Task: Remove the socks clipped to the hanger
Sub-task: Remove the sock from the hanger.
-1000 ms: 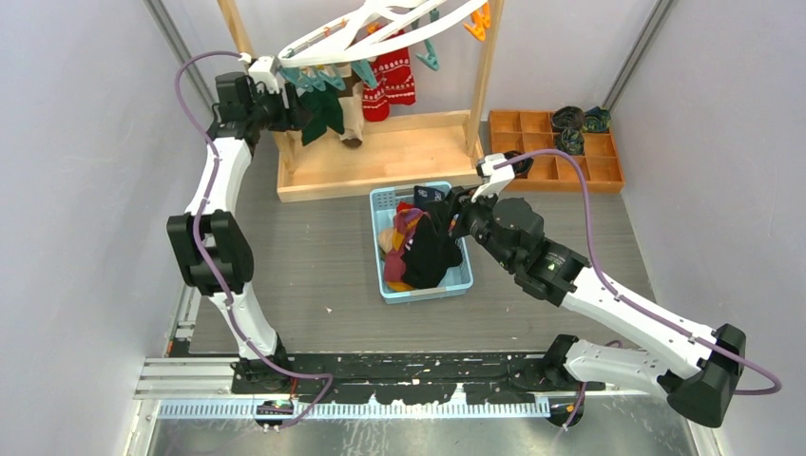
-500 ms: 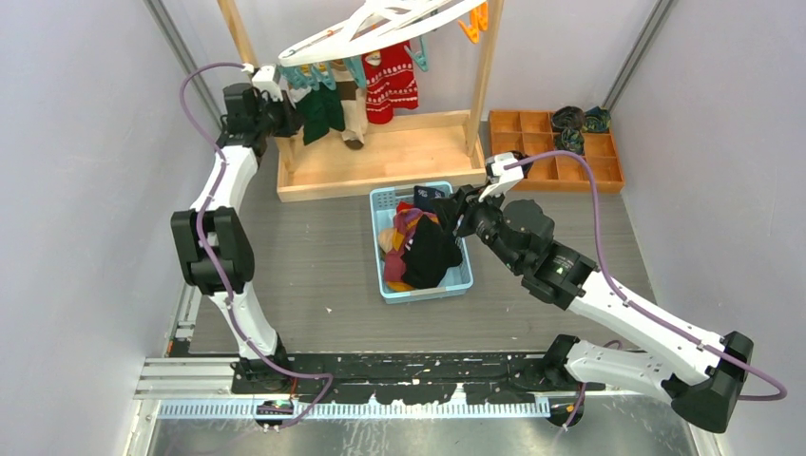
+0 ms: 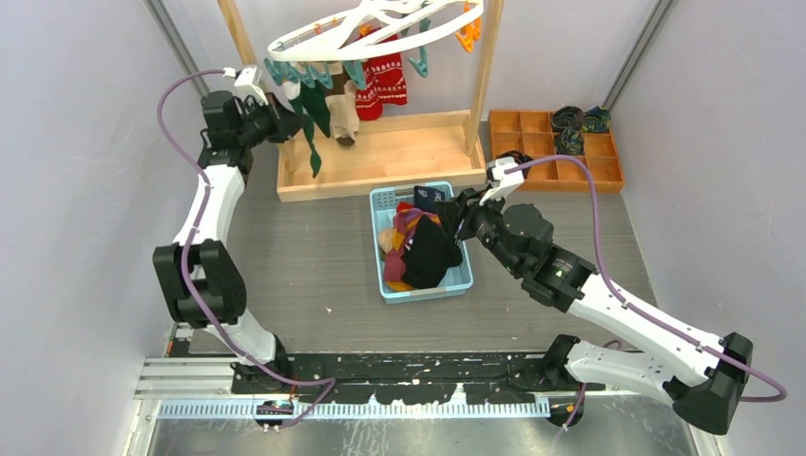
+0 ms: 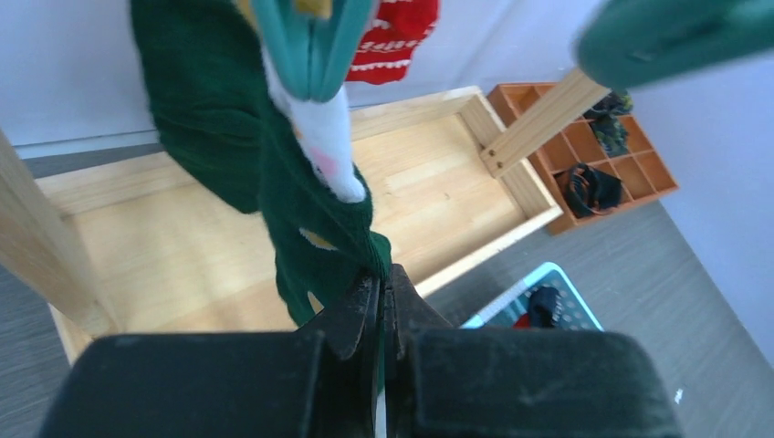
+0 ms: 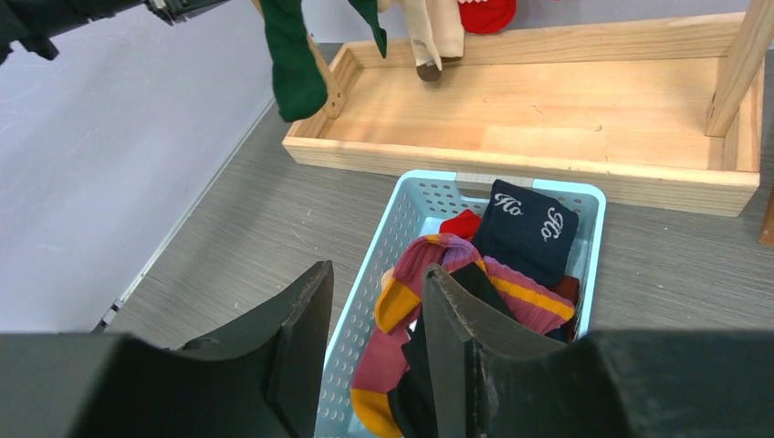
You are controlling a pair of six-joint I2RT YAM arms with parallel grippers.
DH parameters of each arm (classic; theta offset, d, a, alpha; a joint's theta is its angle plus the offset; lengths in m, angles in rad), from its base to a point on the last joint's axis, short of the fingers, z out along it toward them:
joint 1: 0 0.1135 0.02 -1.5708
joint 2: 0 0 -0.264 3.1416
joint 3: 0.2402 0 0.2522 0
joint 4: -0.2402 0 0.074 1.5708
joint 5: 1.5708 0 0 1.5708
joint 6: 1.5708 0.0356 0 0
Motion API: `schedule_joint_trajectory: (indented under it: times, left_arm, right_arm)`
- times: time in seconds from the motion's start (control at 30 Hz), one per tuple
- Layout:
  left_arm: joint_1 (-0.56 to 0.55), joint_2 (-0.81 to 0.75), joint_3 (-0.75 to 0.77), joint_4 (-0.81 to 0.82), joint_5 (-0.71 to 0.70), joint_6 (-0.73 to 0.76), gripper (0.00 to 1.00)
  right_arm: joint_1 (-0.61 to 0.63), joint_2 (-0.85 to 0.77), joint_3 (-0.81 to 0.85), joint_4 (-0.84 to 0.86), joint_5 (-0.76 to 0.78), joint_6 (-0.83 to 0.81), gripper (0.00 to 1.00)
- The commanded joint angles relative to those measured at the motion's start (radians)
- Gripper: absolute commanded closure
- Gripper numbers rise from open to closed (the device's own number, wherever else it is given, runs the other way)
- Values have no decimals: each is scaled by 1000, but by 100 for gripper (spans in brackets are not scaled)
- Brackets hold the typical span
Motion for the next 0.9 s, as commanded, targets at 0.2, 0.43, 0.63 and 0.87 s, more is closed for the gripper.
schedule_joint_trajectory:
  times: [0.2, 0.43, 0.63, 0.87]
  left_arm:
    - [3, -262, -95, -103, 144, -29, 100]
    - [-14, -448, -165, -223, 169, -26, 100]
    - [-33, -511, -148, -301, 190, -108, 100]
    - [-62, -535, -149, -334, 194, -171, 100]
  right_arm:
    - [5, 99, 19, 209, -74, 8, 41]
    - [10, 391, 170, 438, -198, -16, 24]
    - [27, 597, 344, 613, -334, -9, 11]
    - [66, 702, 453, 680, -369, -20, 6]
